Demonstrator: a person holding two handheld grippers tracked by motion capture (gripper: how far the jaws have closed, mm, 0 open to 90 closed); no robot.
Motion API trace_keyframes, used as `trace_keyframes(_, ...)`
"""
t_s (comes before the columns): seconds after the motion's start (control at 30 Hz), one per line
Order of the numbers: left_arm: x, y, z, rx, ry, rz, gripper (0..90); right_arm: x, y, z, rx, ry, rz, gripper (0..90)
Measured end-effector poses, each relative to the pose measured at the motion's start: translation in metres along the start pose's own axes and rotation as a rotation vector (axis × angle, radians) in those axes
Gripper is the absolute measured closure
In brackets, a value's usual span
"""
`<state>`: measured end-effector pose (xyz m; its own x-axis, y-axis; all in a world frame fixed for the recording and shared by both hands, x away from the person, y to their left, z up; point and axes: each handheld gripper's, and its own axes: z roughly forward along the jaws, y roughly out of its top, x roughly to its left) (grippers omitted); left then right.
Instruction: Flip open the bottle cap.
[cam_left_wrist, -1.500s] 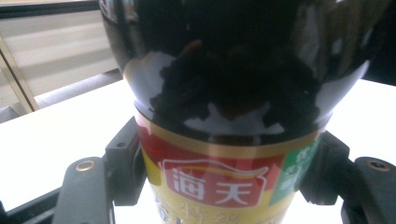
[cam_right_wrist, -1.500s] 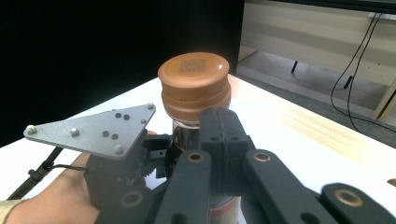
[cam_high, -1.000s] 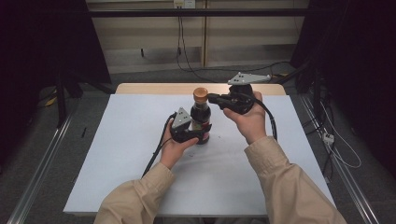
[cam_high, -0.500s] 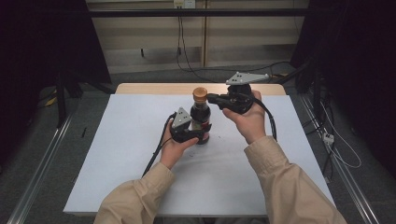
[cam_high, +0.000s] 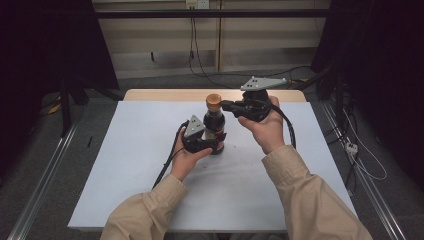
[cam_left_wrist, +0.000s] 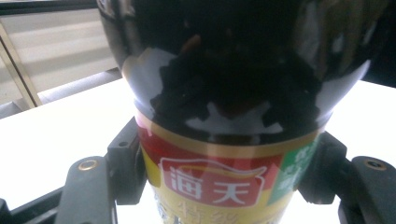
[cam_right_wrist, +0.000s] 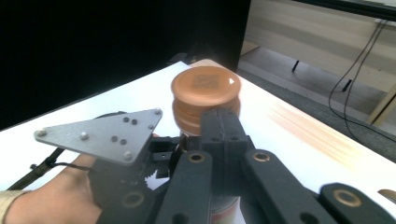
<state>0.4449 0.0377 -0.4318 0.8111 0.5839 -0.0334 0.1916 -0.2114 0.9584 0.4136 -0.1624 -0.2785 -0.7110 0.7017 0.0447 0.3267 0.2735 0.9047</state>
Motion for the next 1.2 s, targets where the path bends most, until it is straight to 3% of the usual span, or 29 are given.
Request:
trace_keyframes(0.33, 0.001, 0.000, -0.002, 0.010, 0.001, -0.005, 32.0, 0.005, 0.004, 0.003, 0.013, -0.009, -0.027, 90.0)
trace_keyframes(1.0, -0.001, 0.000, 0.000, 0.014, 0.018, 0.012, 31.9, 0.005, 0.005, 0.003, 0.014, -0.009, -0.019, 90.0)
trace_keyframes(1.03, -0.002, 0.000, 0.000, 0.018, 0.007, 0.026, 31.9, 0.004, 0.005, 0.002, -0.024, -0.005, -0.010, 90.0)
trace_keyframes(1.07, -0.005, 0.001, 0.001, 0.022, 0.015, 0.050, 31.8, 0.003, 0.010, -0.004, -0.104, 0.026, 0.038, 90.0)
trace_keyframes(1.1, -0.011, 0.001, 0.002, 0.016, 0.016, 0.093, 31.8, 0.003, 0.020, -0.010, -0.169, 0.036, 0.051, 90.0)
trace_keyframes(1.17, -0.028, 0.005, 0.007, 0.041, 0.016, 0.167, 31.7, 0.014, 0.042, -0.014, -0.129, -0.028, -0.050, 90.0)
trace_keyframes(1.2, -0.036, 0.006, 0.009, 0.047, 0.051, 0.196, 31.4, 0.019, 0.050, -0.013, -0.122, -0.029, -0.057, 90.0)
